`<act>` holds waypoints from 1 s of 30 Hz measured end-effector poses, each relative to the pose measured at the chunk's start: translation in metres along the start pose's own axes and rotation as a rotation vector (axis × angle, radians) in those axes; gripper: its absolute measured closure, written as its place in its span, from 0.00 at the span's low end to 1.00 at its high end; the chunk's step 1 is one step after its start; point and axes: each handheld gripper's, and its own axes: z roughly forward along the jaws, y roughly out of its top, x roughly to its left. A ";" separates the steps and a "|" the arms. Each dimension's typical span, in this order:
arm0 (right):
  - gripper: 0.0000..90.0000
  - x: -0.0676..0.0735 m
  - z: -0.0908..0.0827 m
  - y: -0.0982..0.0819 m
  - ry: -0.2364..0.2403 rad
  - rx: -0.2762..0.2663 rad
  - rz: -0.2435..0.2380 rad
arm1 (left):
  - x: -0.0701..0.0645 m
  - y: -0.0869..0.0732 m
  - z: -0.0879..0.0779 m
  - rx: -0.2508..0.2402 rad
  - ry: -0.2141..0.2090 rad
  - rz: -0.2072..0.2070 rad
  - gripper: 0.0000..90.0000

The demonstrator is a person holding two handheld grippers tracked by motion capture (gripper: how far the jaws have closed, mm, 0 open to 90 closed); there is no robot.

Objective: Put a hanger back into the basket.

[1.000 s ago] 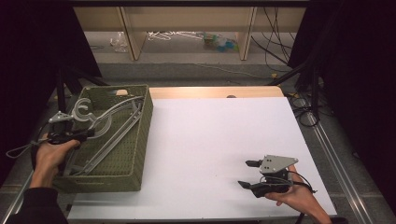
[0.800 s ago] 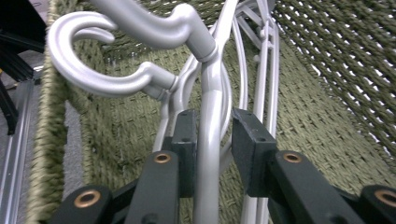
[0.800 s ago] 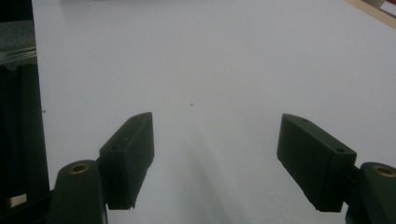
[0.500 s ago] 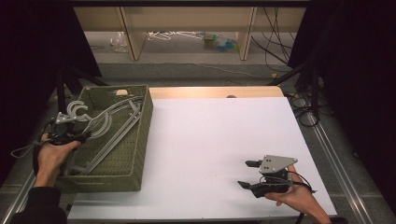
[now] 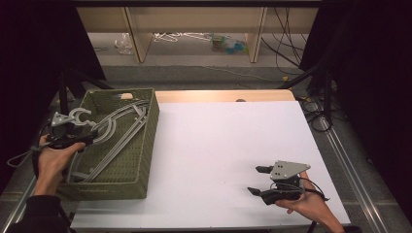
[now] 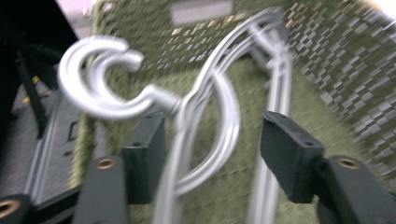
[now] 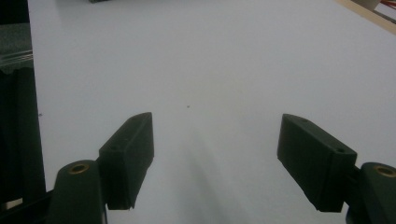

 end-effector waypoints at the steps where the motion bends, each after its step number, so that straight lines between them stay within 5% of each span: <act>1: 0.31 -0.001 -0.001 0.000 0.001 0.007 0.004 | -0.005 0.003 -0.002 -0.032 -0.017 -0.014 0.39; 9: 0.31 -0.001 -0.001 -0.001 -0.005 0.003 0.021 | -0.022 0.010 -0.010 -0.100 -0.072 -0.010 0.30; 15: 0.31 -0.001 0.001 -0.001 -0.012 -0.010 0.025 | -0.045 0.016 -0.016 -0.165 -0.160 -0.004 0.29; 24: 0.30 -0.002 0.000 -0.002 -0.020 -0.017 0.035 | -0.083 0.021 -0.028 -0.193 -0.266 0.053 0.26; 28: 0.29 -0.005 0.000 -0.004 -0.020 -0.018 0.047 | -0.109 0.013 -0.032 -0.173 -0.300 0.144 0.25; 30: 0.29 -0.006 0.001 -0.005 -0.021 -0.016 0.051 | -0.115 0.011 -0.034 -0.171 -0.308 0.141 0.25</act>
